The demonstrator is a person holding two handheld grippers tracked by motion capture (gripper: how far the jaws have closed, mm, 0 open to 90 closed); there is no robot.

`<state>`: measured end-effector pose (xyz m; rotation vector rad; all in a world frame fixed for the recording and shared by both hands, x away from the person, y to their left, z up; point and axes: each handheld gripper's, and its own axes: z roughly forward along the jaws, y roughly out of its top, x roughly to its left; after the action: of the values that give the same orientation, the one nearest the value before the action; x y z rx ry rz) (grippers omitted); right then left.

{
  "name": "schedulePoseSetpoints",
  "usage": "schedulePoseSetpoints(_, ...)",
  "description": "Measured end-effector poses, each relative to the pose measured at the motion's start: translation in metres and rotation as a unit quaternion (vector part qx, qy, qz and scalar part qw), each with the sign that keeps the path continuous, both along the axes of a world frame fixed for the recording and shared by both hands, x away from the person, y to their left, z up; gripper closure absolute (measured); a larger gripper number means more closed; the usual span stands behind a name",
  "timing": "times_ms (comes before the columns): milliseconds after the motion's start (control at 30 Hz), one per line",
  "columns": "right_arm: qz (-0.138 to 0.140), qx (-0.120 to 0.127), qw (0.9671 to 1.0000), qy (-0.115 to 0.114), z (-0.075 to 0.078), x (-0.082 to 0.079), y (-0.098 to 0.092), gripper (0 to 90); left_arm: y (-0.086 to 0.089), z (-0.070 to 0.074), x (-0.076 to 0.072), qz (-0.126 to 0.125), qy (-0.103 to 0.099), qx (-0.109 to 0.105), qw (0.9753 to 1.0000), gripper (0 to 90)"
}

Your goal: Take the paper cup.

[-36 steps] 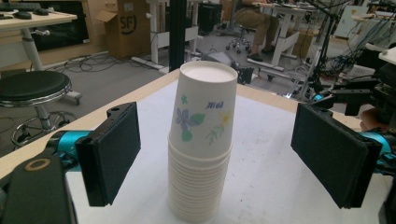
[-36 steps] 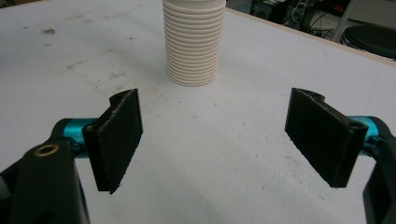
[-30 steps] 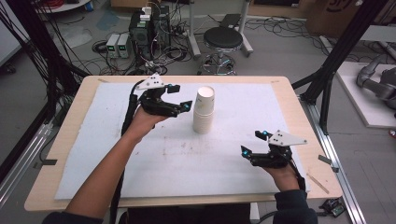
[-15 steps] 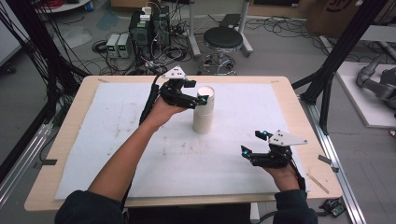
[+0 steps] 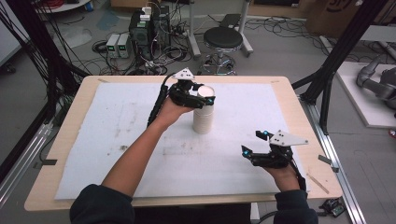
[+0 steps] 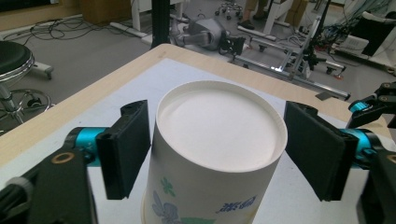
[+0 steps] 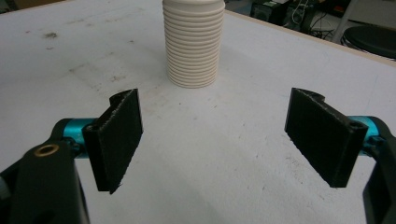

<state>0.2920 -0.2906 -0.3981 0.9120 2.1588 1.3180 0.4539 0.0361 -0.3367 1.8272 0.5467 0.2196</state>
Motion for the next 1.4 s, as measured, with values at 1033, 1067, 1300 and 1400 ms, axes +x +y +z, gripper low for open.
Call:
schedulePoseSetpoints(1033, 0.007, -0.002, 1.0000, 0.002, 0.000, 0.000, 0.005, 19.4, 0.048, 0.081, -0.029, 0.006, -0.088, -0.118, 0.9891, 35.0)
schedulePoseSetpoints(1067, 0.008, -0.001, 1.0000, 0.005, -0.001, 0.000, 0.006, 19.4, 0.052, 0.083, -0.031, 0.008, -0.089, -0.121, 0.9886, 35.0)
schedulePoseSetpoints(1300, 0.017, -0.001, 0.9999, 0.004, -0.001, 0.000, 0.010, 19.4, 0.076, 0.081, -0.046, 0.018, -0.091, -0.112, 0.9895, 35.0)
schedulePoseSetpoints(1400, 0.023, 0.001, 0.9997, 0.007, -0.002, 0.001, 0.014, 19.4, 0.087, 0.077, -0.053, 0.023, -0.092, -0.096, 0.9909, 34.9)
